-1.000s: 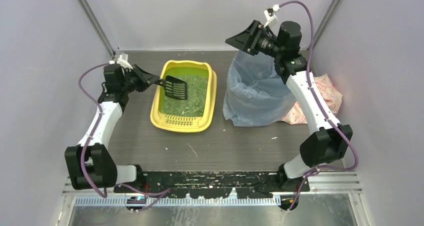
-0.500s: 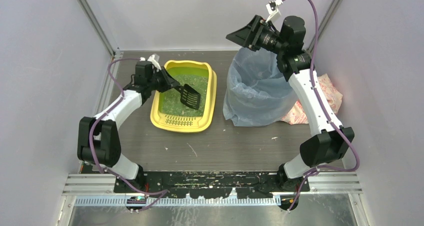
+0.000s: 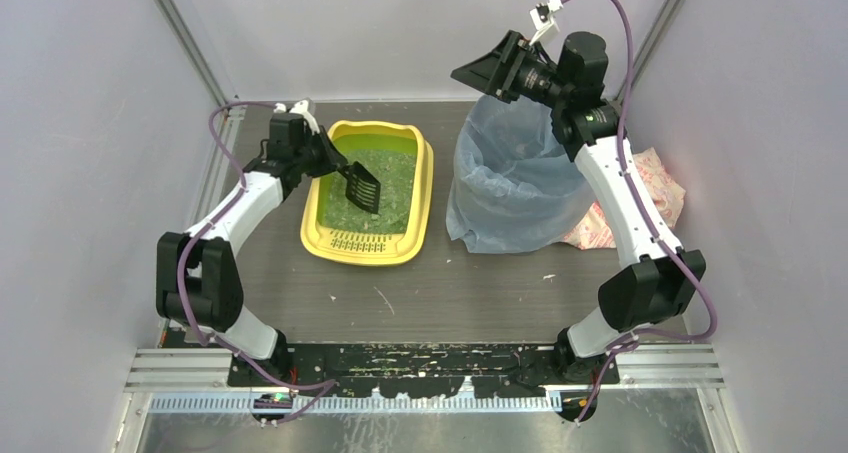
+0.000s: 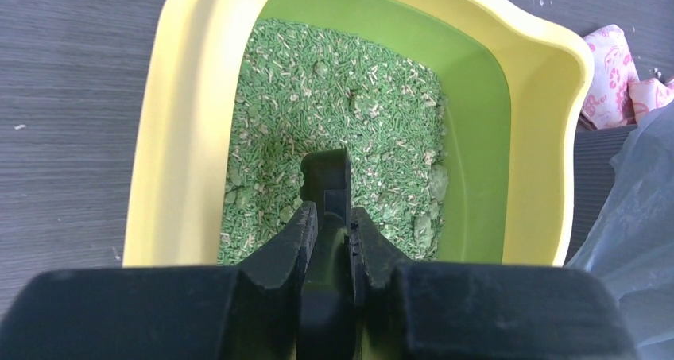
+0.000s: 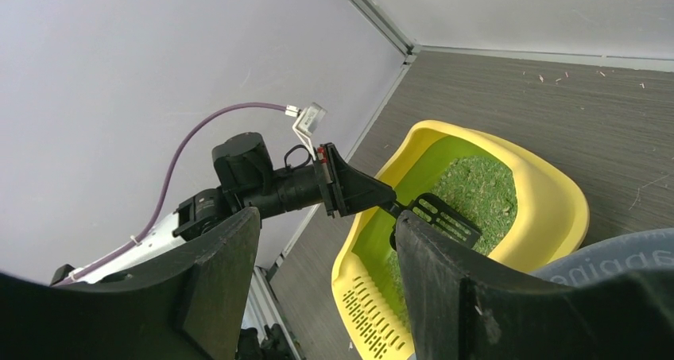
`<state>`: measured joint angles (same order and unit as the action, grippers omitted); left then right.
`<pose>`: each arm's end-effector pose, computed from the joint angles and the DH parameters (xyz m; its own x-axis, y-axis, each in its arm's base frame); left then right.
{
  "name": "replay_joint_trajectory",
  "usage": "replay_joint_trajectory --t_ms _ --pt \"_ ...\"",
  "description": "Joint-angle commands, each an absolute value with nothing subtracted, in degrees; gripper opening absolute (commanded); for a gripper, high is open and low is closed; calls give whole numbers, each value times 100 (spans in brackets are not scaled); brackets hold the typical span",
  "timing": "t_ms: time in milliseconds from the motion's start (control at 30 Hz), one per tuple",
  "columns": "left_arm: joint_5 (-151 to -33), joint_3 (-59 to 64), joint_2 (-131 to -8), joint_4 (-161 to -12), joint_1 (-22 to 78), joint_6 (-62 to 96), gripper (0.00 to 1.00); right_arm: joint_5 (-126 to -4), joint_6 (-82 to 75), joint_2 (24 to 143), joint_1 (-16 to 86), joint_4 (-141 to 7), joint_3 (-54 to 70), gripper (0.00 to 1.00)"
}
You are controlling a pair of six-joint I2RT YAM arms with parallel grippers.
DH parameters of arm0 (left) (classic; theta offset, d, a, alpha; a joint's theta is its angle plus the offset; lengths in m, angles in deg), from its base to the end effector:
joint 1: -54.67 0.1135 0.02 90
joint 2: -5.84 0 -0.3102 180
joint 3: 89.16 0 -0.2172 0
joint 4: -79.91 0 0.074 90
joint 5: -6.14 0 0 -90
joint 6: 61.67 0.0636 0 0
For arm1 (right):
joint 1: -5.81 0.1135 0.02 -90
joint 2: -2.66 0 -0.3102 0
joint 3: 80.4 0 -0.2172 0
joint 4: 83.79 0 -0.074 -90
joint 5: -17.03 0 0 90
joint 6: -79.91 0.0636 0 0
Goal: Clean the litter box
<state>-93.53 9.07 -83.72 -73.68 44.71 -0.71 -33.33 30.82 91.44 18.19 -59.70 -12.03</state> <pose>0.3388 -0.0703 0.3174 -0.6332 -0.3747 -0.6773 0.0000 0.8751 -0.4840 0.3200 0.1118 0.5053 -0.5321 0.3995 -0.7465 -0.5817 0.4681 0.6652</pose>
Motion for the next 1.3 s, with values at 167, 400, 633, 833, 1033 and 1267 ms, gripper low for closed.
replay_joint_trajectory --t_ms 167,400,633,833,1033,1267 --pt "-9050 562 -8361 -7297 4508 115 0 -3180 3270 9206 1829 -6485 -1351 68" --pt "-8963 426 -8461 -7292 4509 376 0 -3097 3254 9234 1829 -6491 -1308 68" --pt "-9225 405 -8703 -7378 4499 229 0 -3057 3246 9218 1817 -6514 -1286 68" --pt "-9509 1127 -8709 -7905 4469 -359 0 -3040 3237 9203 1790 -6511 -1243 68" --pt "-9970 1602 -8699 -8429 4457 -897 0 -3033 3307 9209 1785 -6591 -1211 68" --pt "-10412 2111 -8829 -9353 4429 -1547 0 -2982 3524 9238 1785 -6739 -1119 68"
